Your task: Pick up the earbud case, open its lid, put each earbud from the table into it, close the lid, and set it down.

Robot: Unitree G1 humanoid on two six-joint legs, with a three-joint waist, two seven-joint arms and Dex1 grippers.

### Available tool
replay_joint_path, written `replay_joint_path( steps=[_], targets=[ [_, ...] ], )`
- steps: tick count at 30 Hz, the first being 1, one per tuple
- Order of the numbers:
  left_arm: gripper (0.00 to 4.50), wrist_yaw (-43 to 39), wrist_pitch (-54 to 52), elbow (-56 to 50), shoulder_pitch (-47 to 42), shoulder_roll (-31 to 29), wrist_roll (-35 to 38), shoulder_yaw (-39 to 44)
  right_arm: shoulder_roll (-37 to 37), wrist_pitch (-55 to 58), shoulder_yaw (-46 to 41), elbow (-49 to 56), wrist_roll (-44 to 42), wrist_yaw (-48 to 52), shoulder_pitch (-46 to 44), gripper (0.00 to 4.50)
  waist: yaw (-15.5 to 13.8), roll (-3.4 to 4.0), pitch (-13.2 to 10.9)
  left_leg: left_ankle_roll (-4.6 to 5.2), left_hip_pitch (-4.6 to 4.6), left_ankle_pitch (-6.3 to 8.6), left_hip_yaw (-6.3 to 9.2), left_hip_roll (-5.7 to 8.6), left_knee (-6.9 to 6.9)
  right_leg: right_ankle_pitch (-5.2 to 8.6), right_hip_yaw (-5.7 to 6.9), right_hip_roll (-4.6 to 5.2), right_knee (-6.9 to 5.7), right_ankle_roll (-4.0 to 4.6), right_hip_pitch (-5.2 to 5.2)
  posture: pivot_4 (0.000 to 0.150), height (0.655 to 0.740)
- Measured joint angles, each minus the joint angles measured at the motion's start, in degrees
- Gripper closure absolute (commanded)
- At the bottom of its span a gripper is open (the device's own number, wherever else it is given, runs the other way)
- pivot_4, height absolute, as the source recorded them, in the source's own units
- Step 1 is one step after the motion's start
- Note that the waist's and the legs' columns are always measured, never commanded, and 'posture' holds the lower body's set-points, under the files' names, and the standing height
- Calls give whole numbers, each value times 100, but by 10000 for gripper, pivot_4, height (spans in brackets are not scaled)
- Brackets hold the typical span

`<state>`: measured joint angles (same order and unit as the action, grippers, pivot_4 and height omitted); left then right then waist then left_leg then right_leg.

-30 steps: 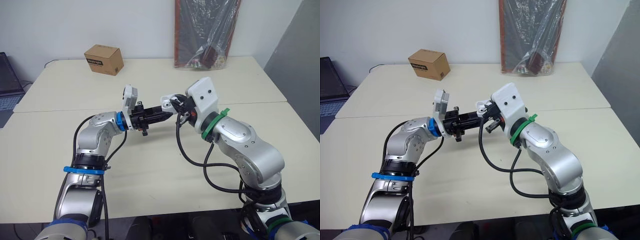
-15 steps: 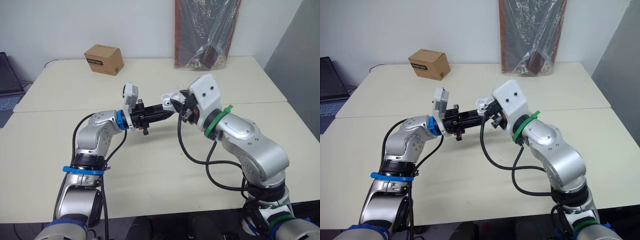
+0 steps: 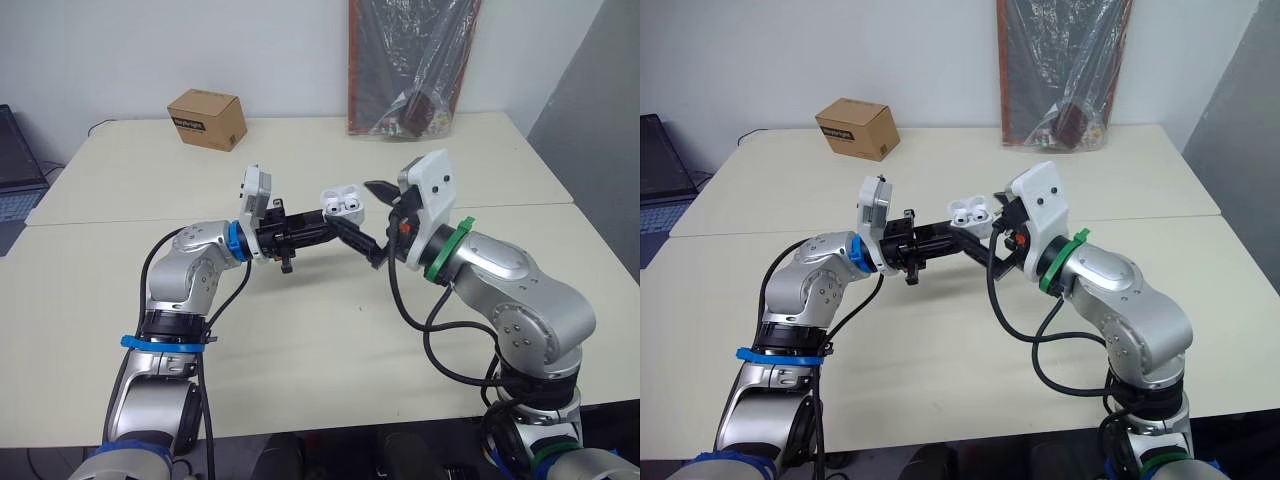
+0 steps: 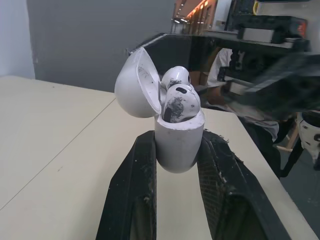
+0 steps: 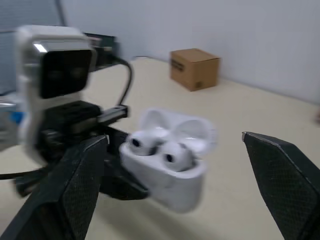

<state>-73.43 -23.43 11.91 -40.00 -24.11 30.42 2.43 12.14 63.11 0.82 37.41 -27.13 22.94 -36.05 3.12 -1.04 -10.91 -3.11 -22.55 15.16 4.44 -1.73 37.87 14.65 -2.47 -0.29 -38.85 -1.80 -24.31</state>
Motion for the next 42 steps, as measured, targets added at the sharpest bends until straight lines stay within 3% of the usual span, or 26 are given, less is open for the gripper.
replay_joint_path(
  steps=[2,11,12,27,42],
  targets=[
    [37087,-89,18,16,0,-29,-1,0,96,159,-212,-1,-287,99,-46,9299,-1,0,0,0,-1,0,0,0,1,0,-1,0,0,0,0,1500,7400],
    [37087,-642,-130,169,0,-344,9,-106,880,470,-501,-592,-1016,532,-873,43130,9,2,-1,0,0,0,-1,0,-1,1,0,-1,3,0,0,1500,7400],
    [37087,-724,-174,169,0,-386,25,-107,1033,433,-389,-775,-1005,610,-914,44747,10,2,-1,1,-1,0,-3,0,-1,1,-2,-1,5,0,-1,1500,7400],
    [37087,-973,-668,-243,104,-560,336,-213,1389,-272,595,-2647,-519,1368,-1407,44747,7,2,-2,1,-5,1,-3,0,-1,0,-2,-1,8,2,-3,1500,7400],
    [37087,-848,-642,-218,111,-563,313,-214,1361,-107,644,-2290,-789,1599,-1430,44747,3,2,-2,1,-6,1,-2,0,-1,0,-1,-1,8,2,-4,1500,7400]
  ],
)
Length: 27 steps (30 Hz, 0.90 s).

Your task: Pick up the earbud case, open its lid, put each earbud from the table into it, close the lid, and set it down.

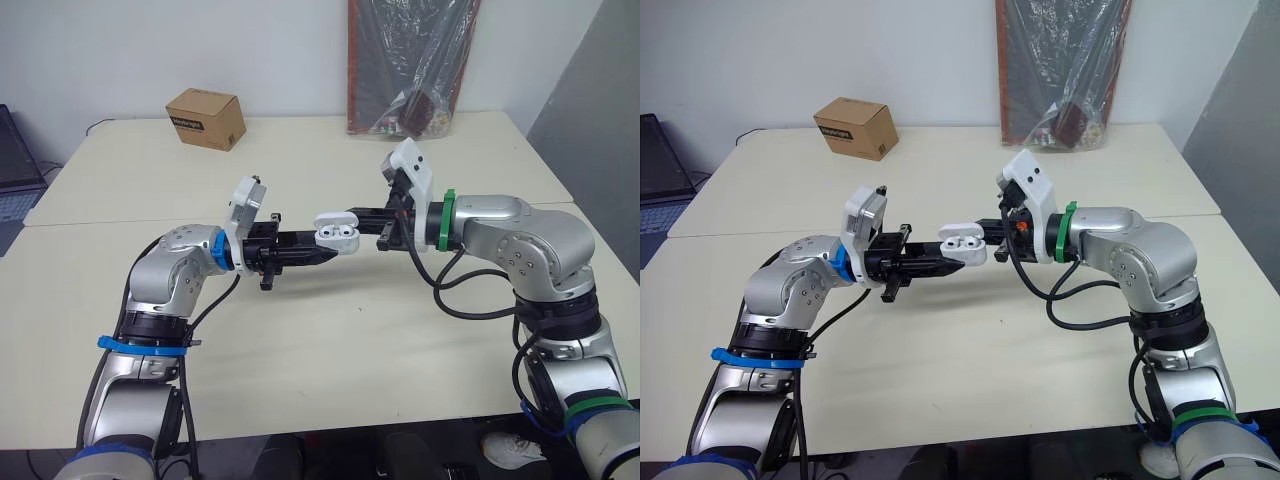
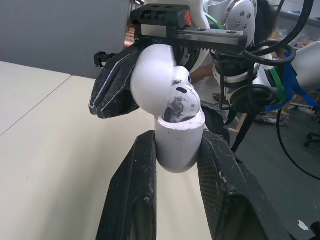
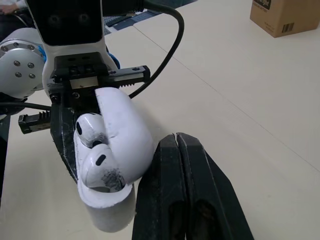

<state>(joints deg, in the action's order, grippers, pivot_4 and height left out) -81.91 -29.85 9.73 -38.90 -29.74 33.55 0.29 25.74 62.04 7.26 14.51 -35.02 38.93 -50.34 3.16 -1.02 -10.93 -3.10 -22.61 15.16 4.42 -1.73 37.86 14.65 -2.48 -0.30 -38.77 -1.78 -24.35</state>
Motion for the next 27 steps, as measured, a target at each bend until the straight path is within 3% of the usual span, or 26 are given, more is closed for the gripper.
replay_joint_path(
  steps=[22,27],
  targets=[
    [37087,48,-126,139,6,7,23,-3,288,107,-103,686,-6,-52,200,44747,-1,0,0,0,1,0,0,0,0,1,0,0,-1,-1,0,1500,7400],
    [37087,487,-365,191,-49,-41,-161,-30,374,-205,-153,698,89,-11,308,44747,-5,0,0,0,1,0,0,0,1,1,-1,1,-1,-2,0,1500,7400]
  ],
)
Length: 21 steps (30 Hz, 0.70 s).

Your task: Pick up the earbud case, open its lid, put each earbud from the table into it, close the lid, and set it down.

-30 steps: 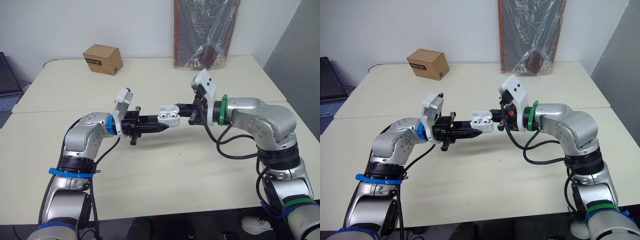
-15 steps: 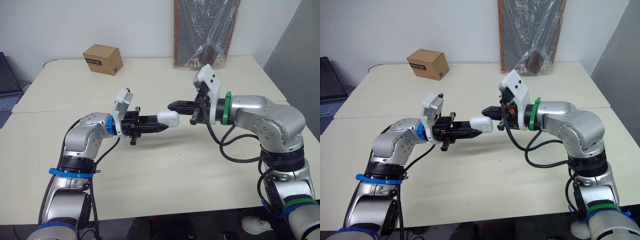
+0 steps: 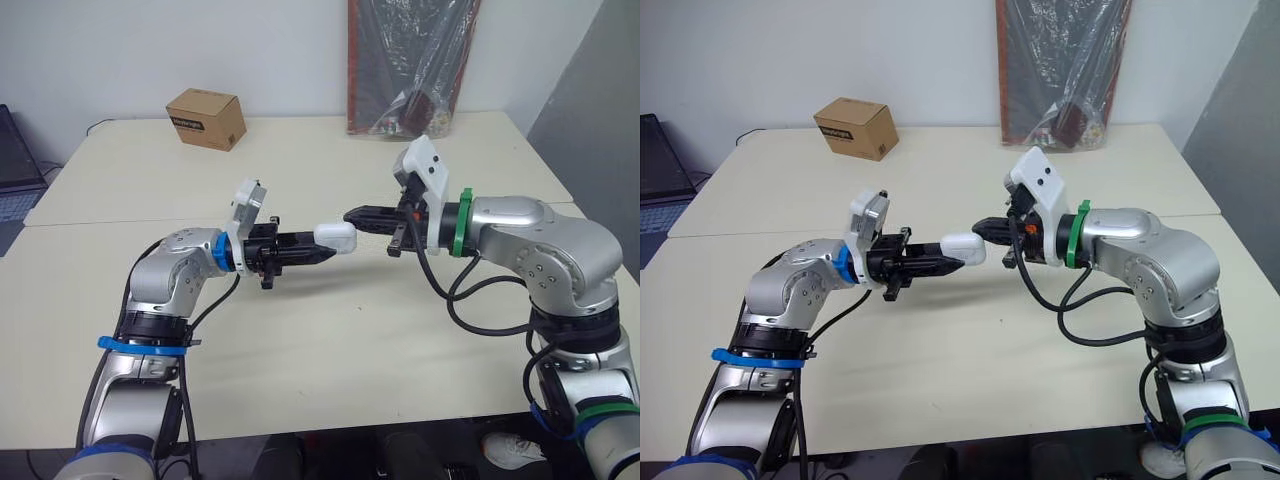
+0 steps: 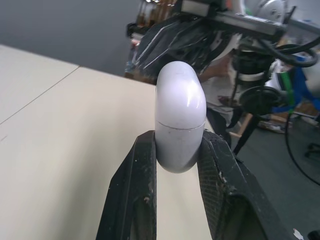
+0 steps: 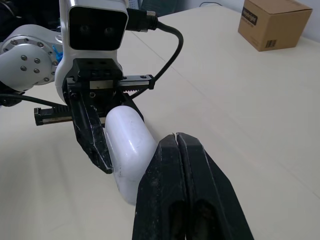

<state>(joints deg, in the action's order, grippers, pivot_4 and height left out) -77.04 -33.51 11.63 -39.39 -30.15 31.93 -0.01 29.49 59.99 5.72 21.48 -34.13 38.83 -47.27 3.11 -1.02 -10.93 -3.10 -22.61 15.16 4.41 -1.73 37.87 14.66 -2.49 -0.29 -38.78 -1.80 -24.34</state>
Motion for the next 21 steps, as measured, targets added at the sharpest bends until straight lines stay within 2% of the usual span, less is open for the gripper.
replay_joint_path(
  steps=[8,13,21],
  targets=[
    [37087,664,-744,799,-491,-89,-827,-774,569,-900,-59,468,129,506,902,44747,-33,-1,-1,0,-4,0,2,1,0,1,3,0,4,-1,0,1500,7400],
    [37087,725,-855,1891,-869,388,-853,-762,632,-1141,-48,621,153,510,1325,44747,-38,-2,-1,0,-2,0,1,1,3,1,4,-1,1,-1,0,1500,7400],
    [37087,858,-751,3072,-1095,652,-1242,-816,636,-1401,45,624,483,363,1765,44747,-31,-3,-1,0,-3,0,1,2,2,1,2,-2,0,-1,0,1500,7400]
  ],
)
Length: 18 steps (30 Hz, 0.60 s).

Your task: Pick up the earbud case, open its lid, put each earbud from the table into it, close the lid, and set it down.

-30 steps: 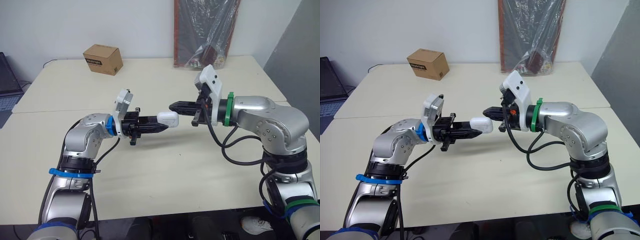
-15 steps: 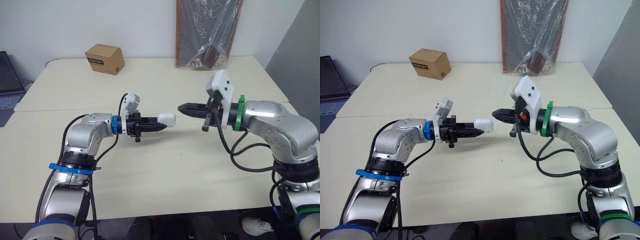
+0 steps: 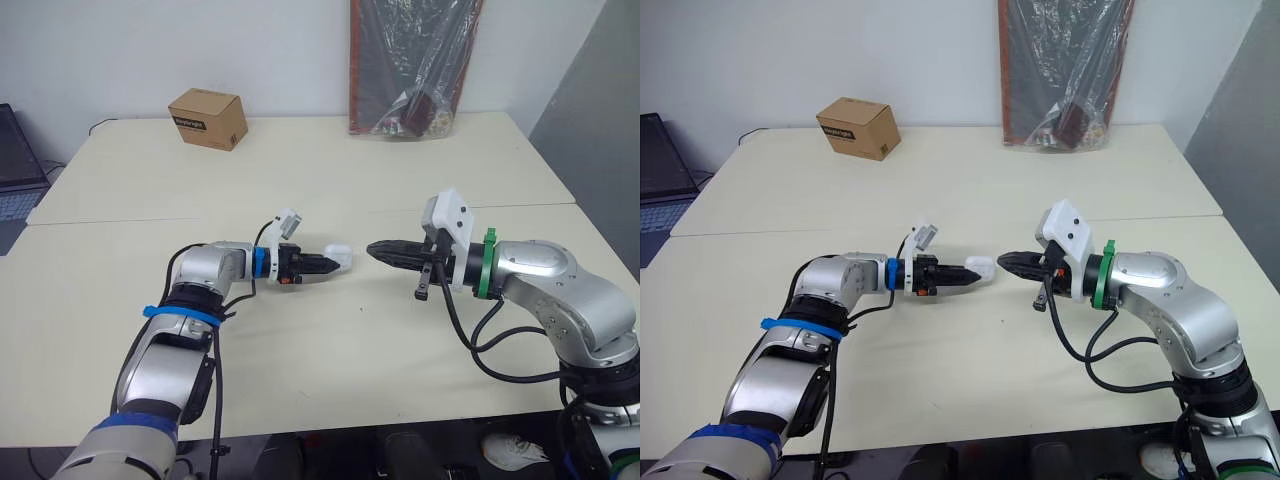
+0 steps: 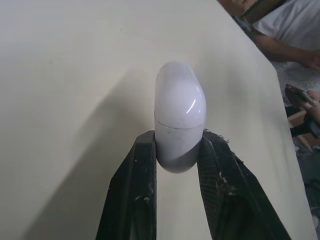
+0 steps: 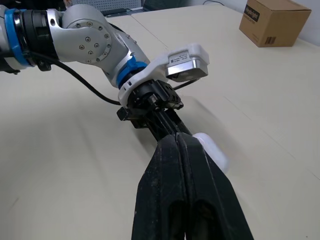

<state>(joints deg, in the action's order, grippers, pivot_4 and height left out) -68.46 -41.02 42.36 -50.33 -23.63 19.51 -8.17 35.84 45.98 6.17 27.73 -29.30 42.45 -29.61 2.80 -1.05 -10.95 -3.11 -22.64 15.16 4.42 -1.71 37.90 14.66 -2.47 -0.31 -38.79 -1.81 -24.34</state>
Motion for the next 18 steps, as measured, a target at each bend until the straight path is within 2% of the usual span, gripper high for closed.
replay_joint_path(
  steps=[9,11,18],
  targets=[
    [37087,-100,31,117,-111,-13,-360,-48,94,-159,88,-57,329,1,205,44747,6,0,0,0,10,0,0,0,0,0,-1,-1,-8,-1,2,1500,7400],
    [29906,-101,47,136,-123,-13,-403,-49,97,-174,108,-76,350,6,205,45000,8,0,0,0,14,0,0,0,0,0,-1,-1,-9,-1,6,1500,7400],
    [10259,-107,173,231,-185,-31,-493,-50,110,-183,186,-151,395,41,221,45000,13,-1,1,1,38,-2,-1,0,4,0,-4,-1,-12,-1,27,1500,7400]
  ],
)
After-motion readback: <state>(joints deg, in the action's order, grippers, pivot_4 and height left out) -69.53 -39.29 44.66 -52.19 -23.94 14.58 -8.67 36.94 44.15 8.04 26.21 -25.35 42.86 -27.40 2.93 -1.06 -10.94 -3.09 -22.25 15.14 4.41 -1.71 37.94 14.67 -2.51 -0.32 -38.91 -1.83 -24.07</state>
